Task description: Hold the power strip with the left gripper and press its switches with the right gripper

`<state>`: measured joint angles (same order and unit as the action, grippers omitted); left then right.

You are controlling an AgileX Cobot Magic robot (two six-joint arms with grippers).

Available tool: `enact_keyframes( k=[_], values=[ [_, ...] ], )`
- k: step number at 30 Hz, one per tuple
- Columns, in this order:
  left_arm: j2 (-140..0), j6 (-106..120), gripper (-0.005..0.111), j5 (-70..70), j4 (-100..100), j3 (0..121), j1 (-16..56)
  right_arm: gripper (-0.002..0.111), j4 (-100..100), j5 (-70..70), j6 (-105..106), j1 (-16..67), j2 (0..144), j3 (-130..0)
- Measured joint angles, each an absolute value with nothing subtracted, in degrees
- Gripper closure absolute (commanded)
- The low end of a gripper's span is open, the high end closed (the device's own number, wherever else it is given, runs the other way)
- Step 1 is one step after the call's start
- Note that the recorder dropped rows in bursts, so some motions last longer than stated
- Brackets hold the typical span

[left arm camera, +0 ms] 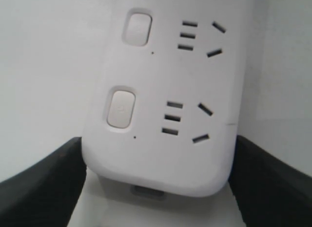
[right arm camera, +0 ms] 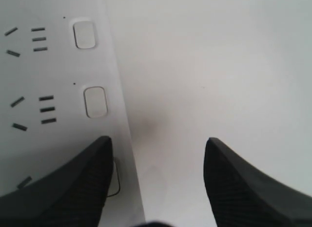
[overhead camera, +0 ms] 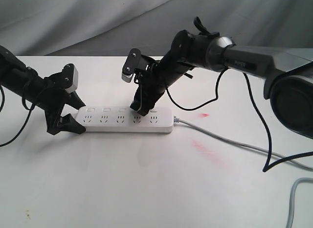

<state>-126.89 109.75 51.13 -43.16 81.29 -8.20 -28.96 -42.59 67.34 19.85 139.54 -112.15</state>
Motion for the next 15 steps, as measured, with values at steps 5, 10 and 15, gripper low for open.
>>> enact_keyframes(
  k=[5, 10, 15],
  values=[
    [-126.9, 109.8, 0.049, 51.1, -43.2, 81.3, -8.2, 0.055, -28.6, -42.8, 67.3, 19.8, 139.5, -112.3],
    [-126.9, 109.8, 0.049, 51.1, -43.2, 81.3, -8.2, 0.055, -28.6, -42.9, 67.3, 19.8, 139.8, -112.4],
    [-126.9, 109.8, 0.049, 51.1, -43.2, 81.3, -8.2, 0.055, -28.6, -42.9, 67.3, 19.8, 140.0, -112.5]
  ],
)
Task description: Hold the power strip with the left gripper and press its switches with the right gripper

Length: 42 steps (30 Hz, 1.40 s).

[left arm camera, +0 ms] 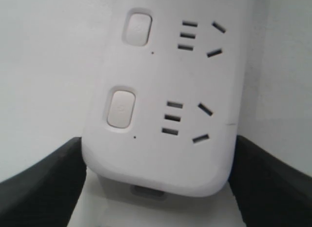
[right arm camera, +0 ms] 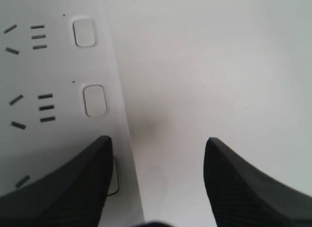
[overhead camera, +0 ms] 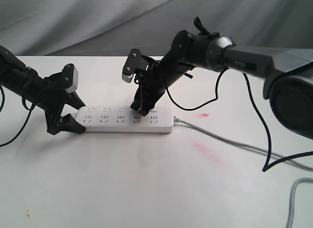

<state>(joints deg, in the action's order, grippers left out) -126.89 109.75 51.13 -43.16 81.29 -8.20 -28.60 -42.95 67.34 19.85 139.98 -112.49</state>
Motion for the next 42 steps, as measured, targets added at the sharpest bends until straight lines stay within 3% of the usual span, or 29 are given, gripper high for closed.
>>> enact_keyframes(
  k=[42],
  values=[
    [-126.9, 109.8, 0.049, 51.1, -43.2, 81.3, -8.2, 0.055, -24.8, -49.1, 65.9, 17.1, 135.5, -112.1]
  ],
)
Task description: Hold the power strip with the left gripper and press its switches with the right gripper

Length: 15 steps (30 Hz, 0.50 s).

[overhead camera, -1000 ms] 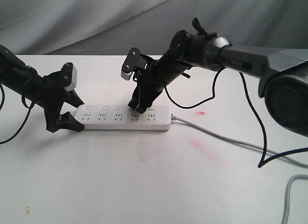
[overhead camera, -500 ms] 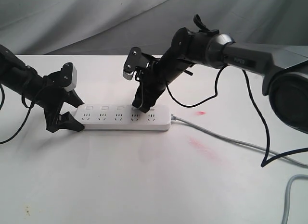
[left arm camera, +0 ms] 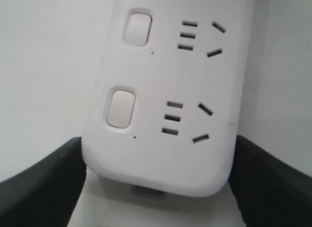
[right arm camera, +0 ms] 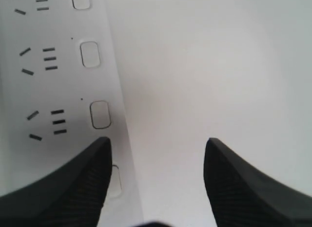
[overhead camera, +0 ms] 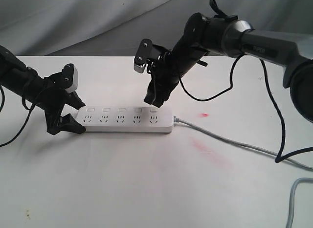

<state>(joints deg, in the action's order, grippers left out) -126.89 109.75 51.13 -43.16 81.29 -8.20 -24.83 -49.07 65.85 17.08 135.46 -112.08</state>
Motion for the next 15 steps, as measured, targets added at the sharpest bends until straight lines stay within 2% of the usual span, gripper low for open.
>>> enact_keyframes(
  k=[15],
  values=[
    [-126.9, 109.8, 0.049, 51.1, -43.2, 81.3, -8.2, 0.055, -23.9, -50.9, 65.8, 15.7, 135.7, -112.1]
  ],
)
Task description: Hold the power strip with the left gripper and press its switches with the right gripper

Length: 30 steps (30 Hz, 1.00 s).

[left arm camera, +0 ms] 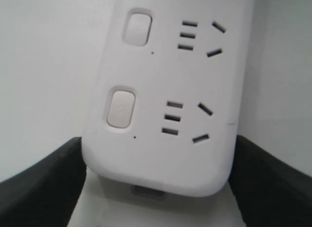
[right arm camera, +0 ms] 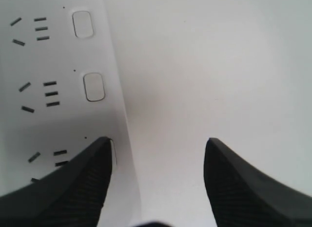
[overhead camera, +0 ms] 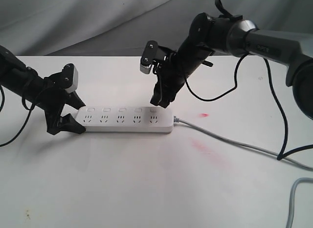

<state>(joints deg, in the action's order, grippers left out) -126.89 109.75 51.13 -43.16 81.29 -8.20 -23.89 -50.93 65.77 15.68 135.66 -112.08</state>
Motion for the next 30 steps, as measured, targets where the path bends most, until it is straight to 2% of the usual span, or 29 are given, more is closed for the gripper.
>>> enact_keyframes(
  k=[30],
  values=[
    [-126.9, 109.8, 0.049, 51.1, -43.2, 81.3, -8.2, 0.055, -24.9, -49.0, 65.4, 15.9, 138.0, -112.1]
  ],
)
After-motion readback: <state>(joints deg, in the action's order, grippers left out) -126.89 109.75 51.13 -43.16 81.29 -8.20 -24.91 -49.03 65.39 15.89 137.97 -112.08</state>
